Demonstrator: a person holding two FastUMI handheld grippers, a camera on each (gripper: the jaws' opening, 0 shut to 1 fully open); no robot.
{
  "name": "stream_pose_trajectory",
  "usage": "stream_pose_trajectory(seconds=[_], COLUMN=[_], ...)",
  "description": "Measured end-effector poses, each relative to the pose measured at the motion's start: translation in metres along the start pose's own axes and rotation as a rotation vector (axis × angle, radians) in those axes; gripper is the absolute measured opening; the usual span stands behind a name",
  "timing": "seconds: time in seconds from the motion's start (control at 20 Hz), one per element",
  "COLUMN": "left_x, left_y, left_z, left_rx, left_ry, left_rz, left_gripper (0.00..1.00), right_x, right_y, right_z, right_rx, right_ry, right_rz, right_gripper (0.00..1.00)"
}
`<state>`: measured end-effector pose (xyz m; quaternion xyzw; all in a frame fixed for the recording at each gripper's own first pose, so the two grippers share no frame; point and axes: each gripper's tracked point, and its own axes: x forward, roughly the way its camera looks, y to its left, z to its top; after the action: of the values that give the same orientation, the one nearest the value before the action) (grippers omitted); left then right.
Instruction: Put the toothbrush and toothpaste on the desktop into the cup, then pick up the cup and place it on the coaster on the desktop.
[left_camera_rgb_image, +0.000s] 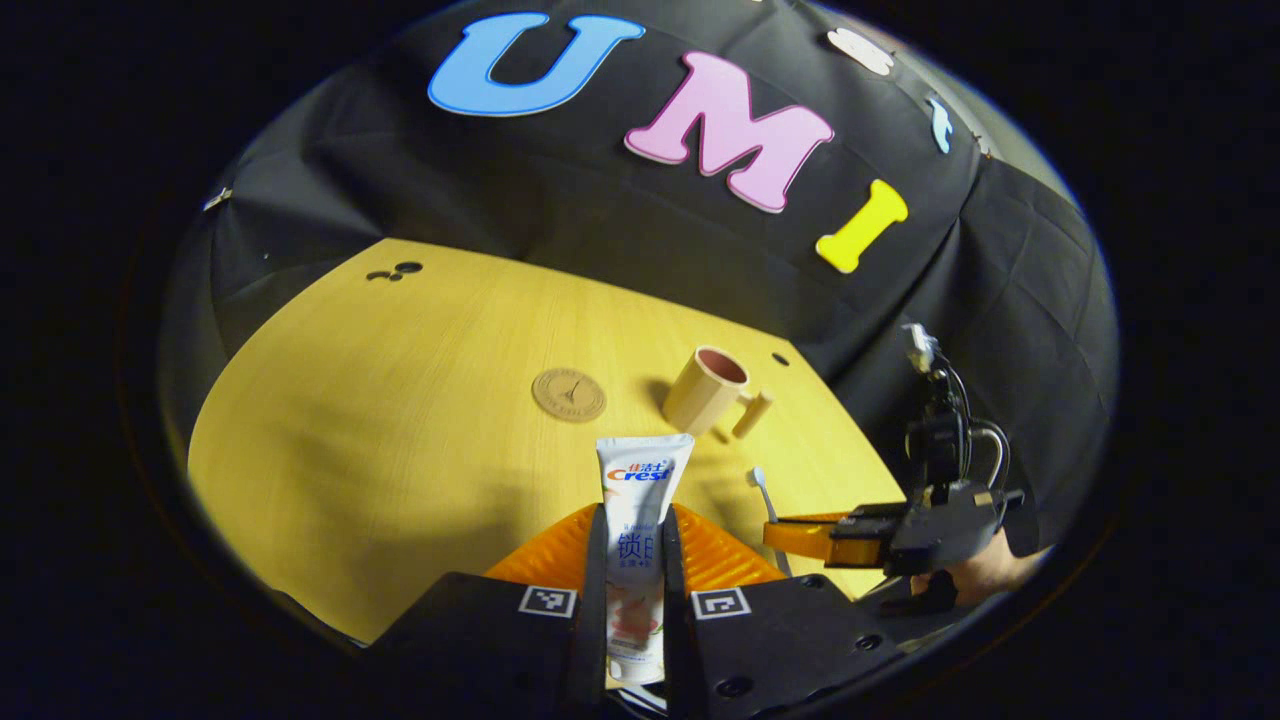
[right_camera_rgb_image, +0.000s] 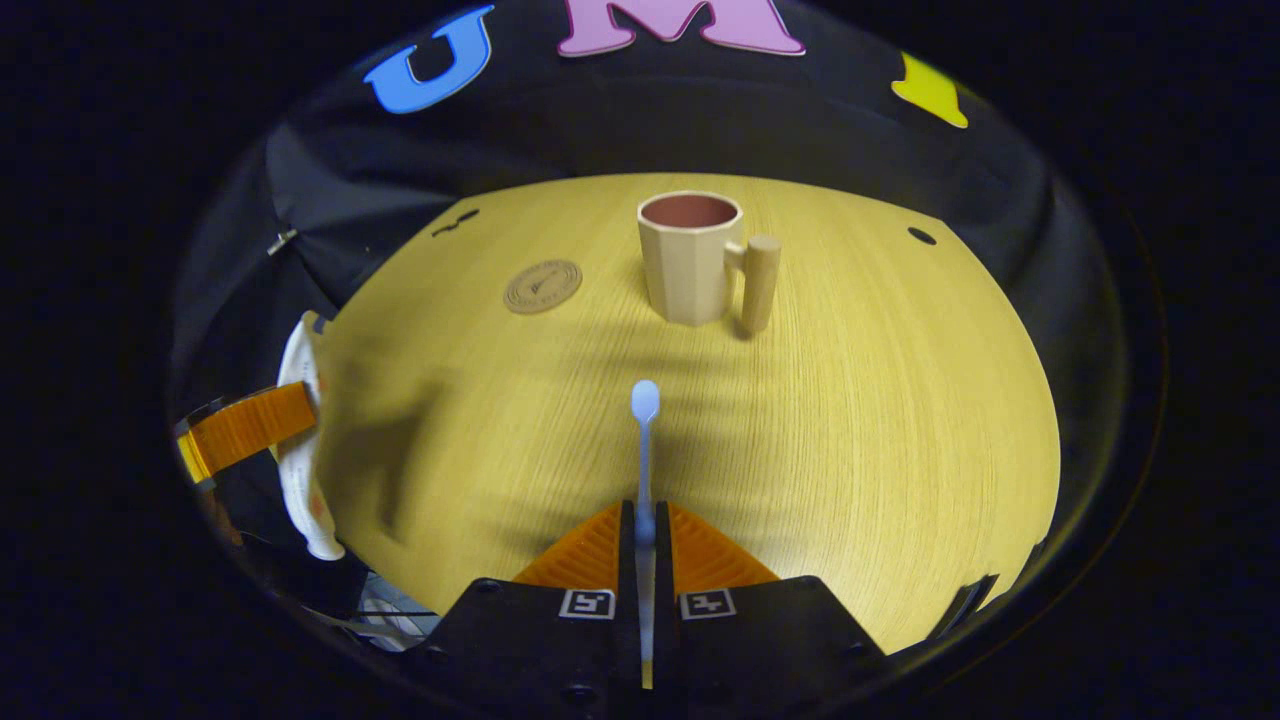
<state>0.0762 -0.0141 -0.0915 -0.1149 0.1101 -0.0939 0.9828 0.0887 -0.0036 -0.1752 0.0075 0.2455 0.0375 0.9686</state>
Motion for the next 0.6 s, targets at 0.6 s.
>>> stream_pose_trajectory(seconds=[0.6], left_x=[0.106], left_y=[-0.076], left_z=[0.130], left_rx=[-0.031], left_ry=[-0.333], left_rz=[-0.233], left_gripper=[0.28], right_x=[-0.030], right_y=[-0.032], right_z=[0.041], right_rx=[0.131], right_ry=[-0.219], right_rz=[0.104], right_gripper=[0.09])
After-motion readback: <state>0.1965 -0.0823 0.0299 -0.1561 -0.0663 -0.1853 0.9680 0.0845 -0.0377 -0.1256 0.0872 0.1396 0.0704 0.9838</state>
